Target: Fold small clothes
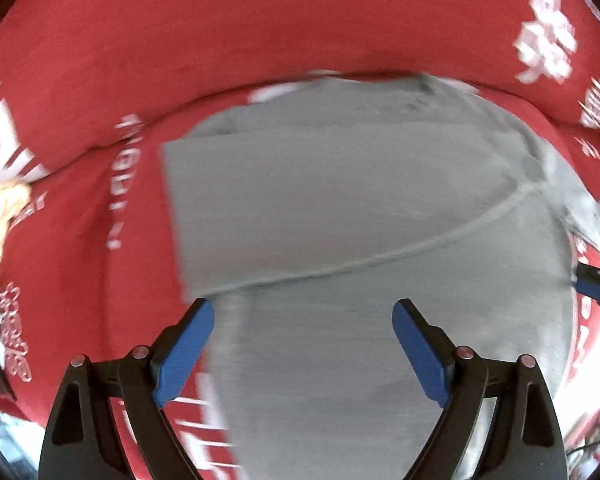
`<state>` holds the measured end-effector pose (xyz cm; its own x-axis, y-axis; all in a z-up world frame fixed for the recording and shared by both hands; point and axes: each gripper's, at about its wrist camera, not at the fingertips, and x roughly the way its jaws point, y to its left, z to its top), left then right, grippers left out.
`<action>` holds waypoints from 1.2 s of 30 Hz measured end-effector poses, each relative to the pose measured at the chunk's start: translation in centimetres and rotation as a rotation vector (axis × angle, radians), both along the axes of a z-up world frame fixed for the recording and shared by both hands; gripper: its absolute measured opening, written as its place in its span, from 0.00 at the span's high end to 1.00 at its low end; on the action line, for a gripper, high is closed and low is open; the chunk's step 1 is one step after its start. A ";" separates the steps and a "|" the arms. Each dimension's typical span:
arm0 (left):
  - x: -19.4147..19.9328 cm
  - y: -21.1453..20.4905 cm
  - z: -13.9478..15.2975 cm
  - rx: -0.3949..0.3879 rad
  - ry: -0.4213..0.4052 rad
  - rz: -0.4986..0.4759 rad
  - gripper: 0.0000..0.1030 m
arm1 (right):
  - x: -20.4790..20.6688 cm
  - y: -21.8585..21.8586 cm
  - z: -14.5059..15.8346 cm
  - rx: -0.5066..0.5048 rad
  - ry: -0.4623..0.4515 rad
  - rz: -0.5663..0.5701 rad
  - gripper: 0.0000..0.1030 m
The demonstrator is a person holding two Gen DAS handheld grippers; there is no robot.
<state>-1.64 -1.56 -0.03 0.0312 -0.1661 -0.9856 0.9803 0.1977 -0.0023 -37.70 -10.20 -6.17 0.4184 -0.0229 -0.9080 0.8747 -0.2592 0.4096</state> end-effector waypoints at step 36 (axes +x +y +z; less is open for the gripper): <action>-26.8 -10.4 -2.9 0.036 0.102 -0.265 0.11 | -28.6 -2.6 -5.4 -0.180 -0.304 -0.825 0.64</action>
<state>-28.41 -11.94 -2.97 -0.1083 -0.1198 -0.9869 0.9928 -0.0633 -0.1013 -66.30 -12.82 -11.54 0.4273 -0.5538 -0.7147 0.2858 -0.6672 0.6879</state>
